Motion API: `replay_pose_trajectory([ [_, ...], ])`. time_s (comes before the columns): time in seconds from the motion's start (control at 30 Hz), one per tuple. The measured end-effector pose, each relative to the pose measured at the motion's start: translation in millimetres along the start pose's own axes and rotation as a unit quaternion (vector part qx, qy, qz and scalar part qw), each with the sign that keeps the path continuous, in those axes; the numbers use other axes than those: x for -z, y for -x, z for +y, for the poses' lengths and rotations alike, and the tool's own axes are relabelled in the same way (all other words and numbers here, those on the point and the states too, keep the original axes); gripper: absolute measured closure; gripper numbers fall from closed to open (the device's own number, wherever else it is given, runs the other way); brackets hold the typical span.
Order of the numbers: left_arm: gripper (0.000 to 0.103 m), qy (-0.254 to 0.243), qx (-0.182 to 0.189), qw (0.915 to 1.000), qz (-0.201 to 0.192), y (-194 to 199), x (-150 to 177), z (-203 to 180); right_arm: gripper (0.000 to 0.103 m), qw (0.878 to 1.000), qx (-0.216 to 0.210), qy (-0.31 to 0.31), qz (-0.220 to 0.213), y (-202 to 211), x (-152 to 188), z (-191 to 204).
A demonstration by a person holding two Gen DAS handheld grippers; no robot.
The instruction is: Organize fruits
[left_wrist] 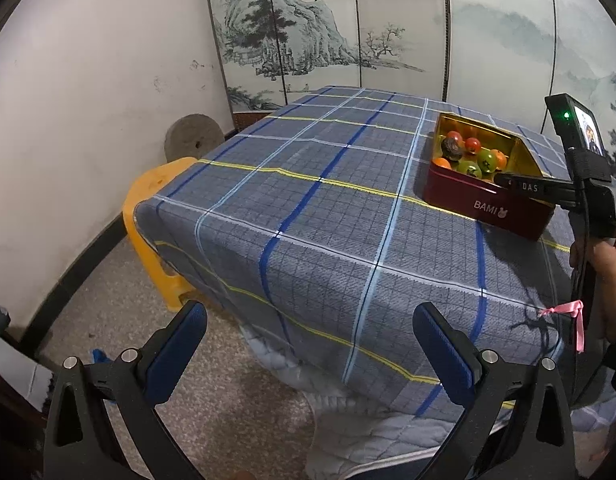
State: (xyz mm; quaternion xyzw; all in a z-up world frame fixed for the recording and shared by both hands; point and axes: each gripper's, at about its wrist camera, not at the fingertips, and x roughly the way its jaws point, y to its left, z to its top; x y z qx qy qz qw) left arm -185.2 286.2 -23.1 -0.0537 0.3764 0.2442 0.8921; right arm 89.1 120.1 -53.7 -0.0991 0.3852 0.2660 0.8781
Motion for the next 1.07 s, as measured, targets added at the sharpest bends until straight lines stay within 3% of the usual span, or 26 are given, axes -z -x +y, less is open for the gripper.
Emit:
replay_pose_trajectory([
  [0.13,0.001,-0.002,0.002,1.0000,-0.004,2.6,-1.3,-2.8,0.064,1.000,-0.003,-0.001,-0.001,2.7,-0.6,-0.8],
  [0.2,0.001,-0.006,0.001,0.9999,-0.011,5.0,-3.6,-5.7,0.031,1.000,0.004,0.001,-0.015,11.2,-1.4,0.6],
  [0.3,0.001,-0.016,0.006,0.9993,-0.034,10.3,-14.0,-15.4,0.013,0.998,0.014,0.003,-0.055,37.4,-5.2,3.5],
  [0.5,0.001,-0.001,0.032,0.9974,-0.064,8.3,-49.1,-43.7,0.008,0.993,0.059,0.014,-0.099,92.0,-11.1,7.3],
  [0.73,0.001,-0.029,0.073,0.9932,-0.085,-3.9,-73.4,-94.0,0.006,0.989,0.089,-0.023,-0.119,139.0,-0.5,-18.3],
  [0.9,0.000,-0.049,0.052,0.9936,-0.088,-13.7,-79.6,-121.2,0.005,0.986,0.103,-0.042,-0.122,150.8,5.5,-37.6],
  [1.07,0.000,-0.049,0.057,0.9939,-0.081,-17.4,-81.7,-127.5,0.005,0.986,0.107,-0.056,-0.117,150.8,10.4,-50.4],
])
